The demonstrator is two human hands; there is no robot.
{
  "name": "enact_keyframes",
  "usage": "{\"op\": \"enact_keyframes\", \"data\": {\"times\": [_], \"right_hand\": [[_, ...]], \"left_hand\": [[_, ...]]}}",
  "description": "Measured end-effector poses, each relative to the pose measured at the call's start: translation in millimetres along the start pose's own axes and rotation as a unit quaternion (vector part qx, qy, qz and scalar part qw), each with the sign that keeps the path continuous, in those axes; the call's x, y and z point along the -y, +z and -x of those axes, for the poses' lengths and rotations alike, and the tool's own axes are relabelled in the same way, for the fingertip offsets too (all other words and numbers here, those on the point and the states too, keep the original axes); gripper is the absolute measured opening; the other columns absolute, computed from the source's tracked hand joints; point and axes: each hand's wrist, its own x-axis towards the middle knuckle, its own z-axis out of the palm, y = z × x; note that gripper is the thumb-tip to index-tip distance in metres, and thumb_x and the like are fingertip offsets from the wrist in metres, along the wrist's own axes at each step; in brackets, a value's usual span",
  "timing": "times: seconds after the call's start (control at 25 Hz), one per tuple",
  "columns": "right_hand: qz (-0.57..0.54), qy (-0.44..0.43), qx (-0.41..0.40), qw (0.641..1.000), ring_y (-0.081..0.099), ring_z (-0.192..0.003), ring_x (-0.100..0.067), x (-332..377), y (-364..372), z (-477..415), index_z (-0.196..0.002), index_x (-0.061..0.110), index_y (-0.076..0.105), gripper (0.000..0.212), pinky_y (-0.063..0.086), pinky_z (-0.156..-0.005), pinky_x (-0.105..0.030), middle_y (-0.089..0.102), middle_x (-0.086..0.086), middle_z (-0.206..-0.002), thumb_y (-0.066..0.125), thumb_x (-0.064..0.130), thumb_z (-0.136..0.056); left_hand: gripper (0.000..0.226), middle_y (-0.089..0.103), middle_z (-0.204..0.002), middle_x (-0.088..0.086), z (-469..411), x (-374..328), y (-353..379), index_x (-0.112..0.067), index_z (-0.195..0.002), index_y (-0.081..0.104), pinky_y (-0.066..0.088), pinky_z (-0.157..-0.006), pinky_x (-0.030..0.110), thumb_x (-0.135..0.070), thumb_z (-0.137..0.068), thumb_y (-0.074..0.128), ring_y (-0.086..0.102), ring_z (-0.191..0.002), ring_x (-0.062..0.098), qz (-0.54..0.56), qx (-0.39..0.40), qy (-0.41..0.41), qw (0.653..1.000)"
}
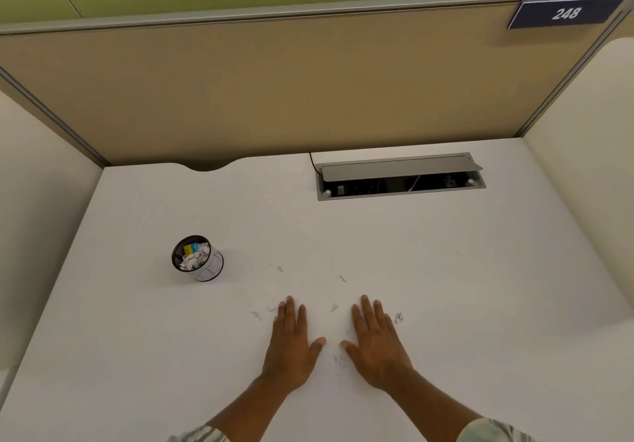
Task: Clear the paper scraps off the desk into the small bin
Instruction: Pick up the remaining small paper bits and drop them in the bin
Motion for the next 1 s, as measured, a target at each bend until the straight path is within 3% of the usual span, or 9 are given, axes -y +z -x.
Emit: {"op": "enact_keyframes", "data": {"times": [0.2, 0.32, 0.52, 0.6, 1.0], "right_hand": [[0.005, -0.022, 0.020, 1.000, -0.031, -0.150, -0.029, 29, 30, 36, -0.159, 0.019, -0.015, 0.086, -0.011, -0.124, -0.041, -0.036, -0.003, -0.160, 0.005, 0.074, -0.095], [0.010, -0.023, 0.026, 0.999, -0.028, -0.152, -0.028, 35, 34, 43, -0.160, 0.021, -0.011, 0.082, -0.008, -0.124, -0.041, -0.031, -0.004, -0.164, 0.008, 0.070, -0.097], [-0.007, 0.000, -0.025, 1.000, 0.005, -0.158, -0.023, 33, 6, 25, -0.161, 0.018, 0.007, 0.076, 0.010, -0.126, -0.040, 0.001, -0.006, -0.171, 0.015, 0.061, -0.099], [-0.002, -0.007, -0.039, 0.999, 0.009, -0.157, -0.024, 32, -13, 7, -0.161, 0.016, 0.008, 0.076, 0.015, -0.126, -0.041, 0.005, -0.006, -0.171, 0.021, 0.059, -0.100], [0.010, -0.014, 0.027, 1.000, -0.001, -0.158, -0.027, 46, -56, -74, -0.160, 0.010, -0.002, 0.084, 0.016, -0.127, -0.043, -0.007, -0.009, -0.170, 0.032, 0.059, -0.101]], "left_hand": [[0.088, -0.034, -0.161, 0.007, 37, -4, 21, -0.015, -0.158, -0.012, -0.010, -0.123, 0.037, -0.069, -0.096, 0.019, -0.029, -0.150, 0.027, -0.032, 0.031, 0.029, 0.999], [0.085, -0.029, -0.164, 0.001, 45, -2, 22, -0.022, -0.159, -0.009, -0.011, -0.120, 0.032, -0.070, -0.096, 0.020, -0.031, -0.147, 0.018, -0.011, 0.033, 0.036, 0.999], [0.062, 0.023, -0.166, -0.002, 27, 14, -15, -0.027, -0.153, 0.034, 0.019, -0.124, 0.033, -0.057, -0.100, 0.036, 0.017, -0.155, 0.019, 0.049, -0.072, 0.033, 0.996], [0.056, 0.033, -0.162, 0.000, 11, 23, -36, -0.025, -0.149, 0.043, 0.025, -0.122, 0.037, -0.053, -0.100, 0.041, 0.026, -0.152, 0.021, 0.053, -0.100, 0.033, 0.993], [0.073, 0.001, -0.170, 0.010, -68, 51, -80, -0.014, -0.160, 0.014, 0.009, -0.128, 0.039, -0.053, -0.102, 0.037, 0.002, -0.157, 0.027, -0.015, 0.003, 0.028, 1.000]]}}
